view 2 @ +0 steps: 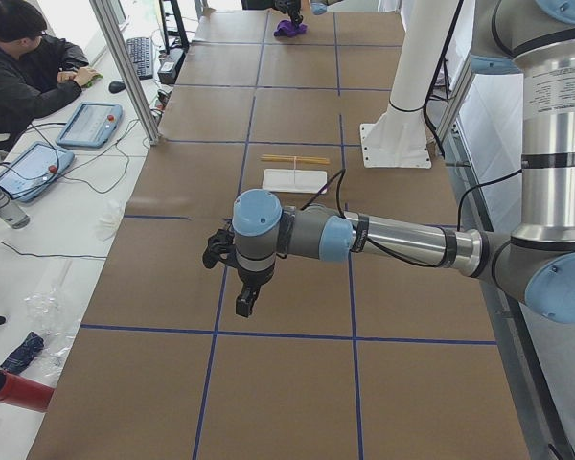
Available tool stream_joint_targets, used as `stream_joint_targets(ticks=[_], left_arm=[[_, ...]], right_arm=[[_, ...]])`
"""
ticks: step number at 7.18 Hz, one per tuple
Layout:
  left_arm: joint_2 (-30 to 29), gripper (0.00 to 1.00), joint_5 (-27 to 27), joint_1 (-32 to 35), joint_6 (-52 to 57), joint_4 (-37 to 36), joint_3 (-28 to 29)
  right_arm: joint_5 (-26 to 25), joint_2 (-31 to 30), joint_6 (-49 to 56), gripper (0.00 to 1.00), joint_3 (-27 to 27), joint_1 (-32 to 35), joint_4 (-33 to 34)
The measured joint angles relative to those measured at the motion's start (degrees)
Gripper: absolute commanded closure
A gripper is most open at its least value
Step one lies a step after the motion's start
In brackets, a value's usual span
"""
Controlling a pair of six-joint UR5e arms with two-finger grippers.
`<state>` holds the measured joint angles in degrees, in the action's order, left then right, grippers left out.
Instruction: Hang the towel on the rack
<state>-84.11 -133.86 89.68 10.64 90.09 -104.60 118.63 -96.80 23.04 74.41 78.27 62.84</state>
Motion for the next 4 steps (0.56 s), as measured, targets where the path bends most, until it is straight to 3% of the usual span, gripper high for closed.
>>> stream_joint_targets(ticks=[3,4], left_arm=[[0.0,0.0,0.0,0.1,0.0,0.0,-0.1],[0.0,0.0,0.0,0.0,0.0,0.1,-0.1]], right_arm=[[-0.3,0.0,0.2,0.42,-0.6,-0.5,0.0],[-0.4,-0.1,0.3,0.46,-0.9,-0.6,0.0]])
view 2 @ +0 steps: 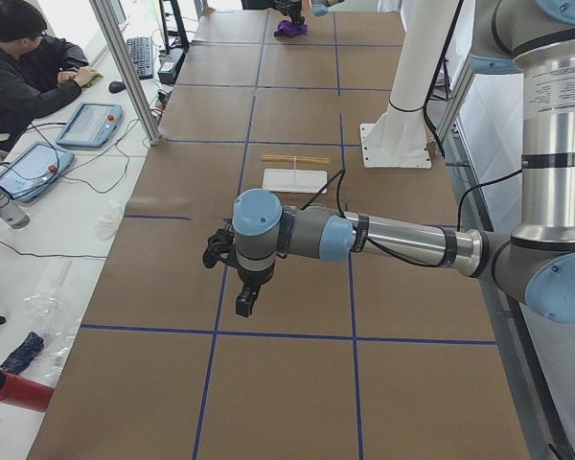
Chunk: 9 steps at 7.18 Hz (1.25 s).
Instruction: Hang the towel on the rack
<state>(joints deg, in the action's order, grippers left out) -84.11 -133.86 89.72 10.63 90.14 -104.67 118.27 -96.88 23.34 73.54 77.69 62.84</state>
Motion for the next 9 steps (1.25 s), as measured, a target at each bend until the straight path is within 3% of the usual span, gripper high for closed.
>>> stream_joint_targets(ticks=[1,2,7,9], left_arm=[[0.0,0.0,0.0,0.0,0.0,0.0,0.0],[0.0,0.0,0.0,0.0,0.0,0.0,0.0],[-0.5,0.0,0.0,-0.1,-0.1,0.0,0.0],[-0.8,0.0,0.0,-0.1,-0.1,0.1,-0.2]], right_arm=[[0.0,0.0,0.0,0.64,-0.2,0.0,0.0],[0.0,0.0,0.0,1.0,-0.5,-0.1,0.0],[0.5,0.3,0.0,1.0,0.6,-0.3,0.0],[1.6,0.6,0.0,1.0,6.4,-0.1,2.6]])
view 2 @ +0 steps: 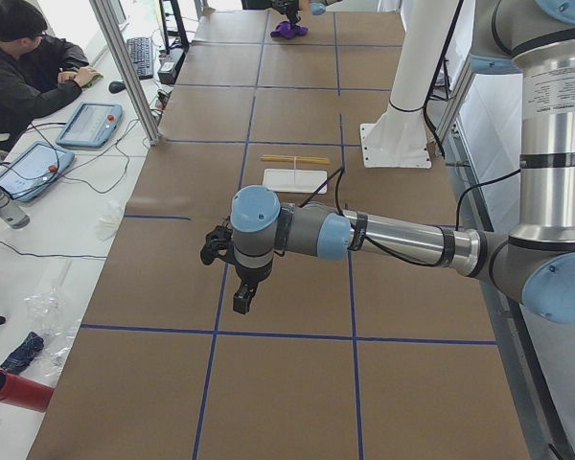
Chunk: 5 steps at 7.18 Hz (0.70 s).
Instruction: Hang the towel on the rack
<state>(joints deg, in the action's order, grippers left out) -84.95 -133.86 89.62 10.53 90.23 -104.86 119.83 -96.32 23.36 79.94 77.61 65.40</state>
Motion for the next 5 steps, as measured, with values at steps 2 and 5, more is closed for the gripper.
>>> stream_joint_targets(ticks=[2,5], left_arm=[[-3.5,0.0,0.0,-0.1,-0.1,0.0,0.0],[-12.1,0.0,0.0,-0.5,-0.6,4.6,2.6]], right_arm=[[2.3,2.6,-0.6,1.0,13.4,0.0,12.0],[4.9,16.7,-5.9,1.0,20.9,-5.3,21.3]])
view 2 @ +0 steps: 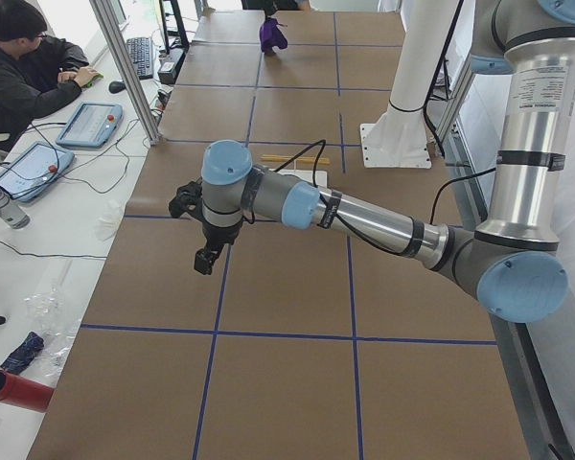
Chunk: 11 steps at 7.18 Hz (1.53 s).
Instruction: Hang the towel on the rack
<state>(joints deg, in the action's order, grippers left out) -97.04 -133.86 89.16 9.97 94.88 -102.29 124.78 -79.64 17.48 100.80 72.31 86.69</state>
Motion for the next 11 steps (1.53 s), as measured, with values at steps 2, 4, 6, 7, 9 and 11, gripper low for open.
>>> stream_joint_targets(ticks=[2,4,6,7,9,11], left_arm=[[-2.3,0.0,-3.6,-1.3,-9.7,5.9,1.6],[-3.8,0.0,-6.6,-6.9,-25.1,11.6,0.0],[-6.0,0.0,-6.8,-14.3,-46.1,13.3,-2.5],[-9.0,0.0,-6.7,-18.4,-59.5,13.5,-2.9],[-16.7,0.0,-6.3,-25.4,-83.7,13.7,-2.2],[-23.6,0.01,-2.3,-32.4,-101.7,13.8,-0.2]], right_arm=[[1.8,8.5,-8.7,1.0,0.3,-6.1,0.5],[2.1,15.9,-20.0,1.0,1.7,-12.5,0.3],[2.2,20.8,-31.1,1.0,3.8,-18.2,-0.2],[2.1,22.5,-33.5,1.0,4.9,-20.6,-0.3],[-0.2,23.6,-35.5,1.0,8.4,-25.1,-1.3],[-5.2,24.1,-35.5,1.0,10.8,-30.3,-4.9]])
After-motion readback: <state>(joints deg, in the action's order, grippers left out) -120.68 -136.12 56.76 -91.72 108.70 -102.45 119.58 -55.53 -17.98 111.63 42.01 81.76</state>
